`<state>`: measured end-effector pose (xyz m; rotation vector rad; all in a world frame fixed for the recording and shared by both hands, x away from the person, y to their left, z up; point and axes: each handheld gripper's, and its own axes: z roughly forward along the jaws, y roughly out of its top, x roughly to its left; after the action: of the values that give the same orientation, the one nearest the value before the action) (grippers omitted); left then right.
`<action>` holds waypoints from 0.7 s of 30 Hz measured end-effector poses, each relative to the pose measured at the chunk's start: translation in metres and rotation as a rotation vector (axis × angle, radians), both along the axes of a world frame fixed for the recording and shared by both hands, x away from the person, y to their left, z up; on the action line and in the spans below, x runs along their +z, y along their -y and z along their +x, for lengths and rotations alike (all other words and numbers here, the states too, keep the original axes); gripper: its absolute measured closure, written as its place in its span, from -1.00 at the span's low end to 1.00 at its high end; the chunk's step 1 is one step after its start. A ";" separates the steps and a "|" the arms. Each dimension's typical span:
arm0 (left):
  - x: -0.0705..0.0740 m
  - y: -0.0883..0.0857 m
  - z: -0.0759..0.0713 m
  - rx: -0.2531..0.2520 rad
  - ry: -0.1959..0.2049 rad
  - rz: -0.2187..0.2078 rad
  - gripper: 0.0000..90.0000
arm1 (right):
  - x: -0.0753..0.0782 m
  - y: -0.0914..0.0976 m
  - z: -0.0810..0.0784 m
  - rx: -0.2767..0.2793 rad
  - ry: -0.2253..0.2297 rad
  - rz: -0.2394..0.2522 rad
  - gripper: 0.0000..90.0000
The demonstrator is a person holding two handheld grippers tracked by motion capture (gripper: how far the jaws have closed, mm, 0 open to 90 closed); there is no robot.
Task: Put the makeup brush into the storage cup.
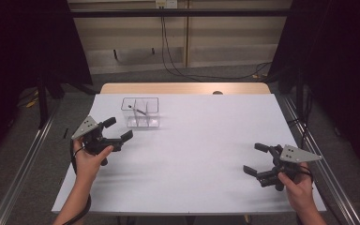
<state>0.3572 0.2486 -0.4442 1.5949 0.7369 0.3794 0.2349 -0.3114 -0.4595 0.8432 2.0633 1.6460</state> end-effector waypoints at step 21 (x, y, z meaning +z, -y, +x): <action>0.000 0.004 -0.017 -0.073 0.024 0.007 -1.00 | 0.000 0.000 0.000 -0.003 -0.001 0.002 -0.93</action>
<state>0.3398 0.2444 -0.4439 1.6162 0.6586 0.3475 0.2349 -0.3116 -0.4596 0.8476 2.0611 1.6466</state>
